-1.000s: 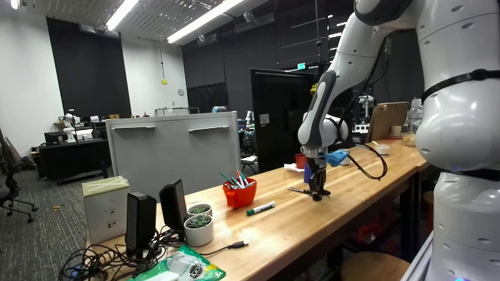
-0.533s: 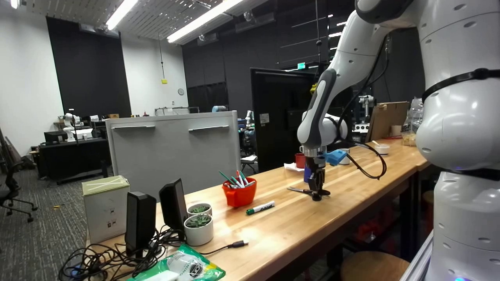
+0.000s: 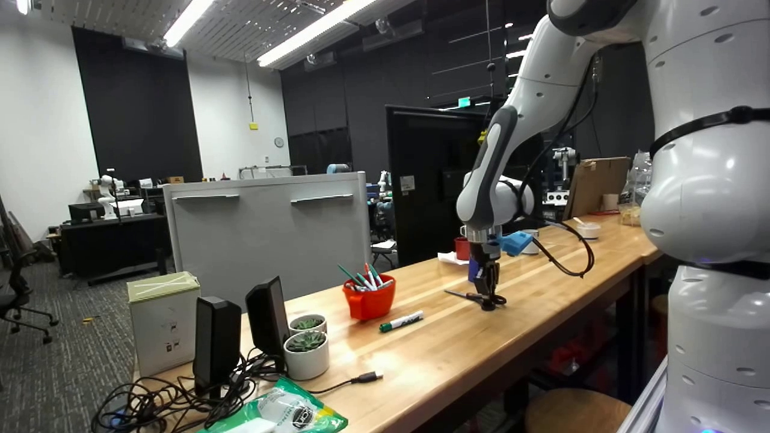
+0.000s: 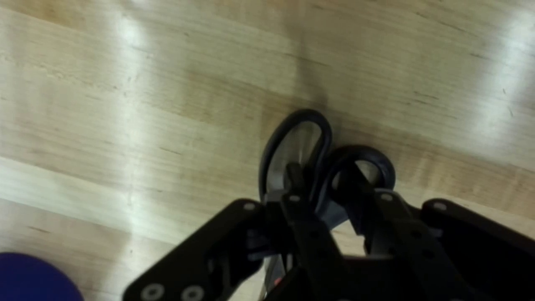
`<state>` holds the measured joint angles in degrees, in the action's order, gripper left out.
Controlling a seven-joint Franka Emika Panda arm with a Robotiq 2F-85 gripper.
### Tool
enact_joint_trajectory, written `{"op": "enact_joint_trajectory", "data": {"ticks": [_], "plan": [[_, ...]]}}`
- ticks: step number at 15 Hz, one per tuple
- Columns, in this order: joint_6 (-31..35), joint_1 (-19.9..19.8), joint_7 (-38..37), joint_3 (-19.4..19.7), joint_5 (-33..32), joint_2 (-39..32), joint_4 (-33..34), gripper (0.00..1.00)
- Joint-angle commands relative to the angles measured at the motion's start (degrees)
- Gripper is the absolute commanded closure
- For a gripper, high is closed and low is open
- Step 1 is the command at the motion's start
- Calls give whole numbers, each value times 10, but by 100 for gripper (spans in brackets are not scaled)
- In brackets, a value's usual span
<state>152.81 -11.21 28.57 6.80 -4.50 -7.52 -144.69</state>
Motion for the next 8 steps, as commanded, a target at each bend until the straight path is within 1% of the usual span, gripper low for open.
{"op": "enact_joint_trajectory", "data": {"ticks": [1,3,4,5,7,8], "plan": [[19,1,-11,3,-12,-26,-2,64],[20,0,-10,4,-11,-27,-1,65],[22,-1,-10,5,-10,-29,-1,70],[21,-1,-11,4,-10,-28,-1,80],[24,0,-8,3,-7,-32,0,86],[20,1,-10,3,-9,-28,-1,88]]}}
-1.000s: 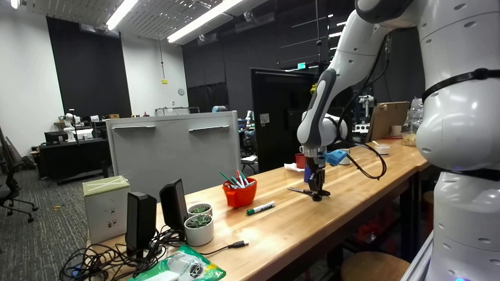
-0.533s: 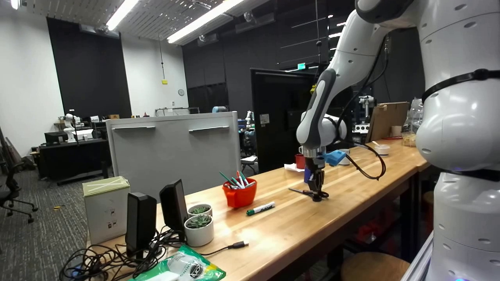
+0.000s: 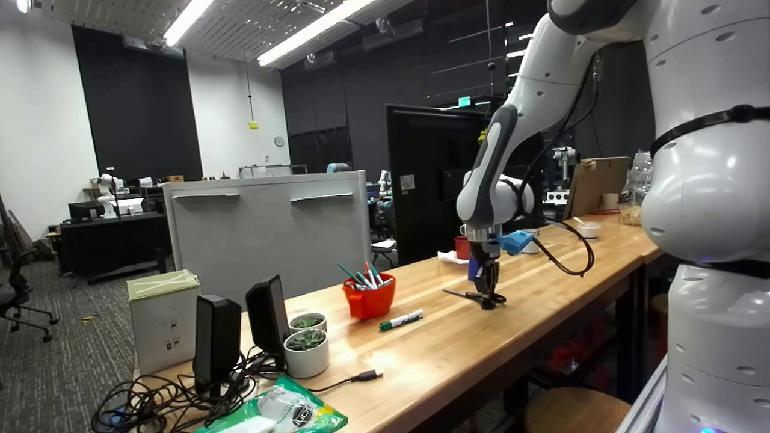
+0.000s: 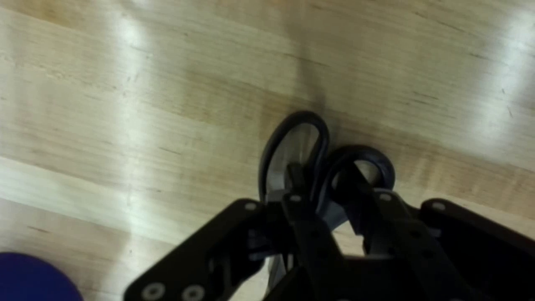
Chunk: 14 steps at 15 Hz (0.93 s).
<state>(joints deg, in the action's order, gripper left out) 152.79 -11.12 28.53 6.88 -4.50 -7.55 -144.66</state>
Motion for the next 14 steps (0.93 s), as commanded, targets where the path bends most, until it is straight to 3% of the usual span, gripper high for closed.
{"op": "enact_joint_trajectory", "data": {"ticks": [1,14], "plan": [[22,-1,-8,2,-7,-30,-1,84],[19,2,-10,0,-11,-16,-5,79]]}}
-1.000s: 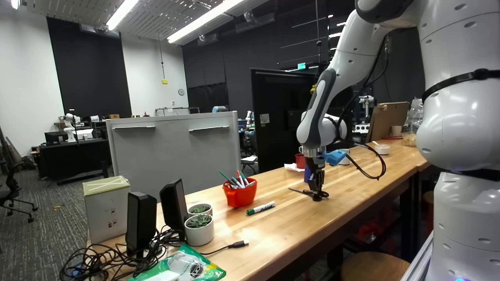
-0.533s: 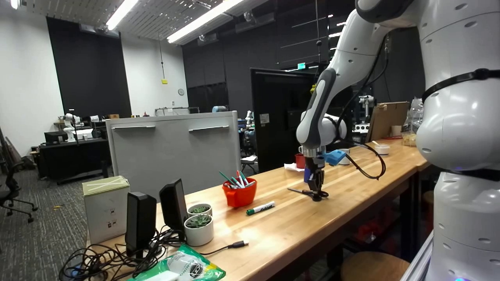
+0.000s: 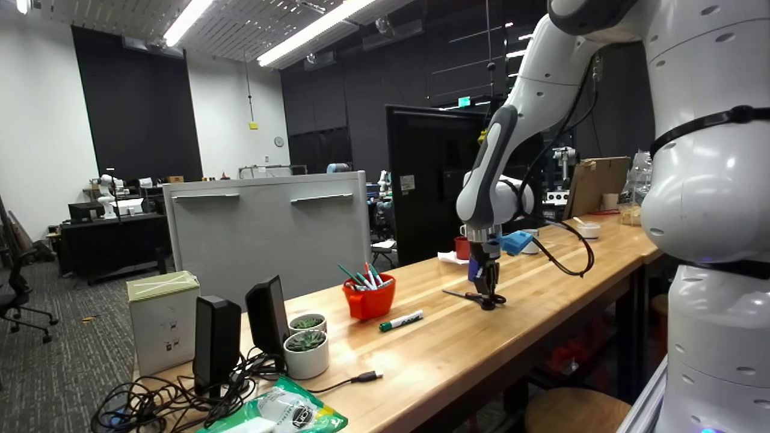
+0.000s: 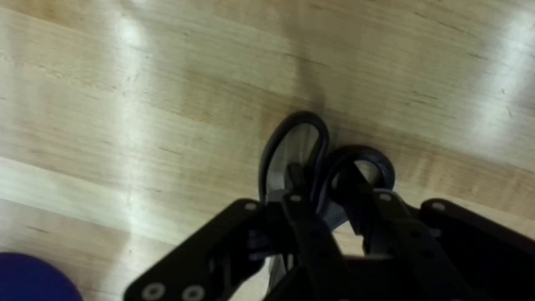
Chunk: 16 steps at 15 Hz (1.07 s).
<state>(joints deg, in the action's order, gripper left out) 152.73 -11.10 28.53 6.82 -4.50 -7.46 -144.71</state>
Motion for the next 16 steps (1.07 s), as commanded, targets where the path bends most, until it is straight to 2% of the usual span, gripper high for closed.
{"op": "enact_joint_trajectory", "data": {"ticks": [1,8,9,16], "plan": [[17,2,-10,1,-10,-13,-5,79],[16,4,-9,0,-12,11,-13,82],[17,5,-9,-1,-13,21,-17,90],[37,5,-8,4,-38,66,-39,88]]}}
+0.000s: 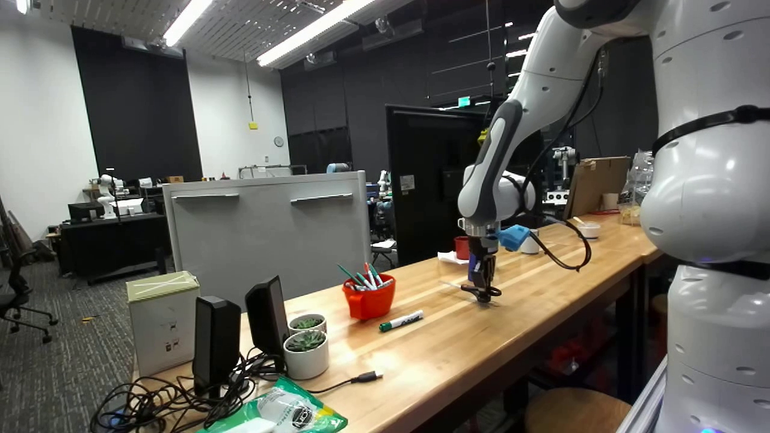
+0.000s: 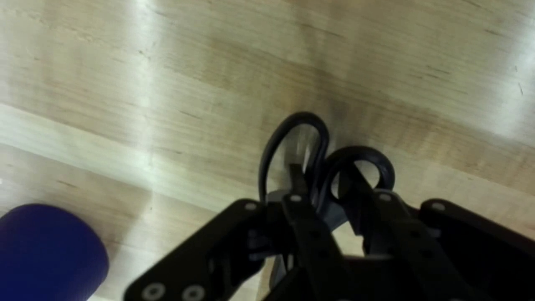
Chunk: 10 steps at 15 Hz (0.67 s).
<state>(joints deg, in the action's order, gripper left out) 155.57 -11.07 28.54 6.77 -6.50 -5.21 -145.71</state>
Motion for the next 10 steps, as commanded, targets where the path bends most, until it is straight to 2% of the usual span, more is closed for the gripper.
{"op": "enact_joint_trajectory", "data": {"ticks": [1,2,3,8,10], "plan": [[10,5,-8,5,-20,47,-31,88],[11,5,-8,6,-22,51,-33,87],[10,9,-13,4,-23,48,-29,77],[12,13,-13,3,-21,49,-30,74],[12,15,-13,2,-20,48,-30,67]]}}
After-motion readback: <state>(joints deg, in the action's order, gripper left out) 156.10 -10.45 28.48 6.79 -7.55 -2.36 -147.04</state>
